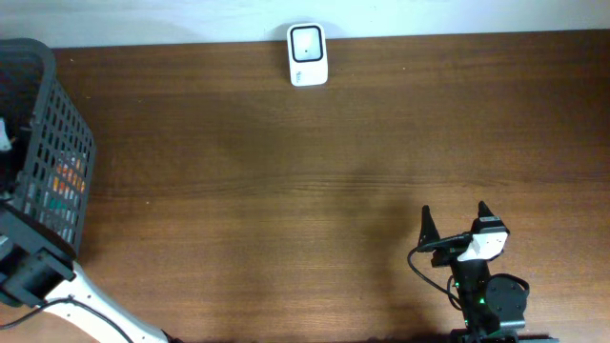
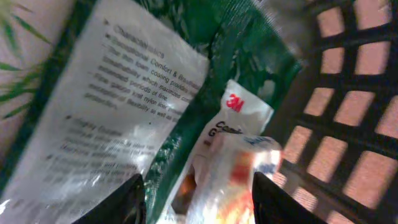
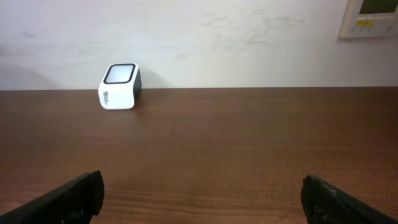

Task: Scan the item barcode
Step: 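Reach the left gripper into the basket and grasp the orange snack pack, then lift the orange pack out and place it on the table center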

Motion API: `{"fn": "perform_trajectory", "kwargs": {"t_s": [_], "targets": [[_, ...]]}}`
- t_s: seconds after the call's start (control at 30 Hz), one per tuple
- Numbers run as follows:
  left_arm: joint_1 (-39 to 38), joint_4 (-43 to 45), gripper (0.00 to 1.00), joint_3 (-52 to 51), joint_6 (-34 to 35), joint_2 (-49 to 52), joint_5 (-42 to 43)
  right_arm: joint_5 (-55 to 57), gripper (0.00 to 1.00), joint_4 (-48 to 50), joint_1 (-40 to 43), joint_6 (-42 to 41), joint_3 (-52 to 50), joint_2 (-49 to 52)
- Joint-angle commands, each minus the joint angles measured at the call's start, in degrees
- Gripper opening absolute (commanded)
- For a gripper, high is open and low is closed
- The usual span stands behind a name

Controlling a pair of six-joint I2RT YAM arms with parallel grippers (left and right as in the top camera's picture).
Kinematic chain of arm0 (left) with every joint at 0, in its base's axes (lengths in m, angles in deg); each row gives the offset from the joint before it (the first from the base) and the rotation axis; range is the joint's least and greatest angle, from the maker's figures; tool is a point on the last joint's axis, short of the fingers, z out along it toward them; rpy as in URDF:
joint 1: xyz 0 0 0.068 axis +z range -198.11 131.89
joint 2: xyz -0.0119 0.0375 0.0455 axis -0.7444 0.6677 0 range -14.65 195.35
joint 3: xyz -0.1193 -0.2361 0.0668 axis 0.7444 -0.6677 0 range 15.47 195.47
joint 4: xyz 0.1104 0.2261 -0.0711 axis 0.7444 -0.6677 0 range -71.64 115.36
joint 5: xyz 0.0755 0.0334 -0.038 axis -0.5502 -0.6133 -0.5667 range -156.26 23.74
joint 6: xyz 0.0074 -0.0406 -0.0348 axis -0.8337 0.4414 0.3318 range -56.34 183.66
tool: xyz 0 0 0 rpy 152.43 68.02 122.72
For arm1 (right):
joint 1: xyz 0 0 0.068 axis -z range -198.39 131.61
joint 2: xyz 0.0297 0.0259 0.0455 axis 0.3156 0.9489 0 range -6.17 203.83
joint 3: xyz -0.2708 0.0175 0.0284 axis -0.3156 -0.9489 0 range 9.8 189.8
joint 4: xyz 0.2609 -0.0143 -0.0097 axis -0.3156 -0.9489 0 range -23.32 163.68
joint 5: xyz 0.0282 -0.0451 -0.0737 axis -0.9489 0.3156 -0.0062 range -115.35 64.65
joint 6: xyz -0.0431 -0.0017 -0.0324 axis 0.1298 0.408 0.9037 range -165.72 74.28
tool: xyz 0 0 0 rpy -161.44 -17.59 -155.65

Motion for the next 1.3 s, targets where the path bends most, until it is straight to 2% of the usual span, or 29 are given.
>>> {"fn": "perform_trajectory", "kwargs": {"t_s": [0.0,0.1,0.13,0.27,0.4,0.67,0.8,0.93,0.97,1.07,1.17,1.27], "targets": [[-0.39,0.33,0.53,0.00,-1.33,3.50,1.31,0.28,0.98,-0.07,-0.48,-0.44,-0.42,-0.33],[-0.85,0.52,0.47,-0.04,-1.31,6.03,2.16,0.28,0.98,-0.07,-0.48,-0.44,-0.42,-0.33],[-1.33,0.52,0.42,-0.04,-1.29,6.73,2.14,0.28,0.98,-0.07,-0.48,-0.44,-0.42,-0.33],[-2.03,0.90,0.10,0.33,0.48,6.95,2.10,0.26,0.98,-0.07,-0.48,-0.44,-0.42,-0.33],[-1.42,-2.40,0.00,5.31,2.60,6.47,2.10,0.26,0.98,-0.04,-0.48,-0.44,-0.42,-0.33],[-1.40,-16.76,0.00,34.07,8.13,-0.20,2.10,0.28,0.98,-0.04,-0.48,-0.44,-0.42,-0.33],[-3.41,-20.00,0.00,44.35,9.07,-11.43,2.14,0.26,0.98,-0.07,-0.48,-0.44,-0.42,-0.33],[-10.69,-27.04,0.00,44.54,9.03,-18.56,2.12,0.28,0.98,-0.04,-0.48,-0.44,-0.42,-0.33],[-14.86,-30.34,0.00,44.52,9.01,-18.78,2.12,0.26,0.98,-0.04,-0.48,-0.44,-0.42,-0.33],[-25.35,-30.36,0.00,39.45,7.69,-18.29,2.08,0.26,0.98,-0.04,-0.48,-0.44,-0.42,-0.33],[-37.18,-29.18,0.00,27.47,3.34,-17.35,2.12,0.26,0.98,-0.07,-0.48,-0.44,-0.42,-0.33],[-46.23,-24.24,0.00,13.97,-1.40,-17.35,2.12,0.28,0.98,-0.04,-0.48,-0.44,-0.42,-0.33]]}}
